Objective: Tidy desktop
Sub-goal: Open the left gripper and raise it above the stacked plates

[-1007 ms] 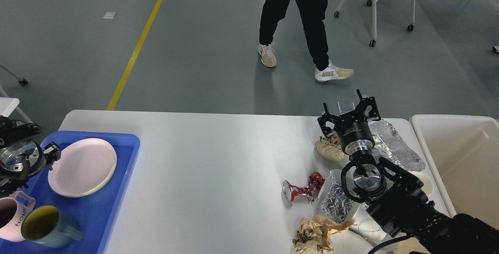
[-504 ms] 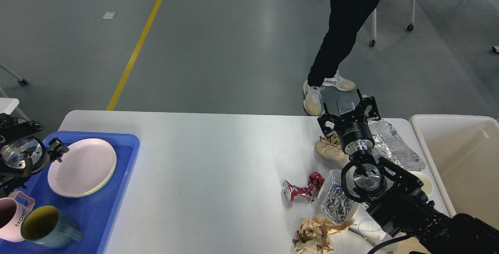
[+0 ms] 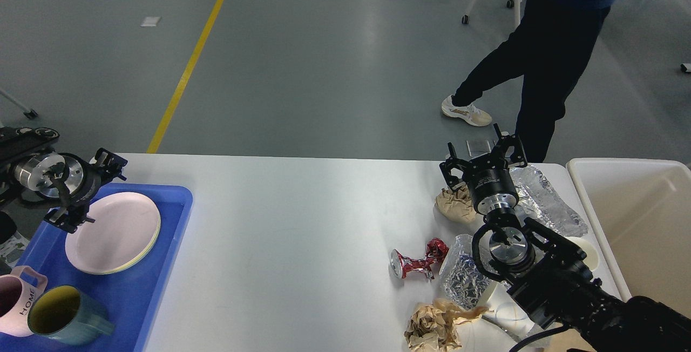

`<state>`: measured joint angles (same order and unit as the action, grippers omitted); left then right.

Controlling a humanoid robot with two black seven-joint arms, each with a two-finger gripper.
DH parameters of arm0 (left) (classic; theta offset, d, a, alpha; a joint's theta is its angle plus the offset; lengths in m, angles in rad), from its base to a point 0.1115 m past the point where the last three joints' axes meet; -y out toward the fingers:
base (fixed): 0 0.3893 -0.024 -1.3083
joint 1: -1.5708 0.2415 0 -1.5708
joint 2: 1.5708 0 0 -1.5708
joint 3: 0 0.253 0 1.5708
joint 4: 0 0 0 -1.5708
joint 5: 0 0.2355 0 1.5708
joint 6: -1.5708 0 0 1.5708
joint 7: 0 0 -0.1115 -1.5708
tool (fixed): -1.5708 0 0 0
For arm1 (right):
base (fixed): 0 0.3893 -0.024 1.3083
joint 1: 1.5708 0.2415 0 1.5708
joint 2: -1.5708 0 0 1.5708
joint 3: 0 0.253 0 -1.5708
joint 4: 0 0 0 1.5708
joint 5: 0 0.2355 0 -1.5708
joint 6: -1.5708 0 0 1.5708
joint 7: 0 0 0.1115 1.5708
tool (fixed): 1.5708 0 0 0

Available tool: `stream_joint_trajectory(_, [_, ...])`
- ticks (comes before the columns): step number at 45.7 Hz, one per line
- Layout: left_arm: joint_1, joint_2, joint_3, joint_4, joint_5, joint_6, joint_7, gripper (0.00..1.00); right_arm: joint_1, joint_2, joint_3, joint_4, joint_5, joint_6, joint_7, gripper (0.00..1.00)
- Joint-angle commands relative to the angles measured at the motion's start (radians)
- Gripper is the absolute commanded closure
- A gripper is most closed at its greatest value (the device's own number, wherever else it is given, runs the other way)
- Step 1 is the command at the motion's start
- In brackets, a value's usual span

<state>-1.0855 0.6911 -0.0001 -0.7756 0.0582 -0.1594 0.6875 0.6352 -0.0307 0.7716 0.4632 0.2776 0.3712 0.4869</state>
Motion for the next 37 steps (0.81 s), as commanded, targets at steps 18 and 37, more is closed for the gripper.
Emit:
stream_joint_trajectory(18, [0.229,-0.156,-0.613,0.145,-0.152,-0.029,-0.086,0.02,0.0,0.0,0.0,0.0,0.0,0.0,-0.001,0.0])
stream_joint_trajectory(37, [0.426,-0.232,-1.135,0.167,-0.179,-0.287,-0.1,0.02,0.001,0.002,0.0,0.0,0.0,0.0,0.001,0.0])
